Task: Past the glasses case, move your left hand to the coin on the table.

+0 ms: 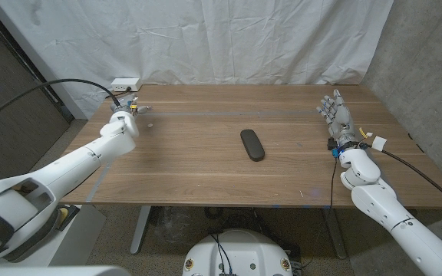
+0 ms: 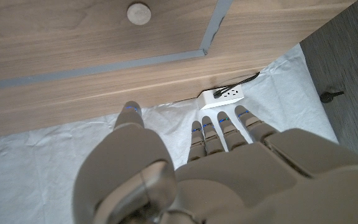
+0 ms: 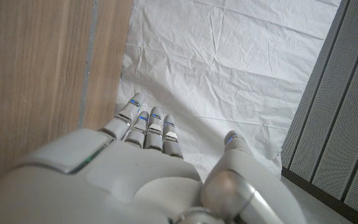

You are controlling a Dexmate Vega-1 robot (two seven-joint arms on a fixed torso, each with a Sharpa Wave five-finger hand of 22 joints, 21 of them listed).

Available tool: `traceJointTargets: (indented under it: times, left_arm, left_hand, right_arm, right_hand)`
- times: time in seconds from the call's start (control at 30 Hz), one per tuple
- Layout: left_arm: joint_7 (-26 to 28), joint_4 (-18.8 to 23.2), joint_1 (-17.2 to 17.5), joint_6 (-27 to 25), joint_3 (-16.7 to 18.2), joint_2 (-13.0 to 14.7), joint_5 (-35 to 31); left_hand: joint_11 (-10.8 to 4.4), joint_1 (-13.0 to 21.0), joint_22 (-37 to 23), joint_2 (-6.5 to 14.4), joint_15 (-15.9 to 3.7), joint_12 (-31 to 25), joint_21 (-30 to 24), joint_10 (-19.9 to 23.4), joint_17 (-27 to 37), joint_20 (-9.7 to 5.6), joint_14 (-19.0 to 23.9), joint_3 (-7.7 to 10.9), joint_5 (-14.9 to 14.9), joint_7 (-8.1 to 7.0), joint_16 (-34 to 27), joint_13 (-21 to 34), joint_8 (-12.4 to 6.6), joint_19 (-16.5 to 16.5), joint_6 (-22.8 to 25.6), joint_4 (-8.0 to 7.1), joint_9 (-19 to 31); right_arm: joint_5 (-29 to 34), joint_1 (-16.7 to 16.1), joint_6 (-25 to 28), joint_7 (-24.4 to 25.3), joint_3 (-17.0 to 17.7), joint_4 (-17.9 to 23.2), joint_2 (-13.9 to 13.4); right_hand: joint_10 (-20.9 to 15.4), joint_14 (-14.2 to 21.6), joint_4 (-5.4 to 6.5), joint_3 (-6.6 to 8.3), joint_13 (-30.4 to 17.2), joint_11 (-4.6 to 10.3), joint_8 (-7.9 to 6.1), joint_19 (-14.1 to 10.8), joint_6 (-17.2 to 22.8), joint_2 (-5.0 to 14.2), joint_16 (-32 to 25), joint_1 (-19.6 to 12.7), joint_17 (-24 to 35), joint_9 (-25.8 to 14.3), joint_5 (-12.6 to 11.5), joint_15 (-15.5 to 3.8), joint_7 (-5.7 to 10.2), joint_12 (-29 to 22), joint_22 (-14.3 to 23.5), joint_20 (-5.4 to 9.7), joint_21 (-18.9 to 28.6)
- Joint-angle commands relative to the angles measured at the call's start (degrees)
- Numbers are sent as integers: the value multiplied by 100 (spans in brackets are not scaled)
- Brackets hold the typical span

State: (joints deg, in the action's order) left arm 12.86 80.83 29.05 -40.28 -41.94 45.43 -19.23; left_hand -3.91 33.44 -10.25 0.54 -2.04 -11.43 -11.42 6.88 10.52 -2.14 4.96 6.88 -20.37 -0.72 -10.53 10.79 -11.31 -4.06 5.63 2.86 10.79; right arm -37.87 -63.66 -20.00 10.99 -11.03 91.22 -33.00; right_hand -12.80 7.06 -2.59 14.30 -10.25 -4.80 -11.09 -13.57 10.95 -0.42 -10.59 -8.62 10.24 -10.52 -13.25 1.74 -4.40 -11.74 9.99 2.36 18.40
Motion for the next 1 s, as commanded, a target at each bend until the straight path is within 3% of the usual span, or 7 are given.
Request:
traceJointTargets:
  times: [0.03, 1.0]
  left_arm:
    - [-154, -11, -90, -158, -159, -31, -42]
    - [-239, -231, -114, -65, -296, -191, 56]
  left_hand:
    - [13, 66, -28, -18, -115, -7, 0, 9, 12, -375, -24, -2, -28, 1, -10, 18, -21, 7, 19, 3, 14]
    - [-23, 93, -26, -11, -152, -49, -27, 136, 7, -395, 84, -25, -39, -10, -50, 17, -81, -31, 208, 16, 14]
  right_arm:
    - [-8, 97, 10, -93, -21, -12, 6]
    - [61, 317, -24, -171, -217, -193, 129]
  right_hand:
    - [-57, 79, 4, -15, -24, -5, -17, -67, 58, 46, -31, 16, 24, -18, -35, 11, 8, -45, 32, 39, -12]
    - [-75, 86, -7, -30, -24, -10, -13, -91, 69, 57, -25, 20, 26, -18, -33, 18, 3, -44, 34, 36, -66]
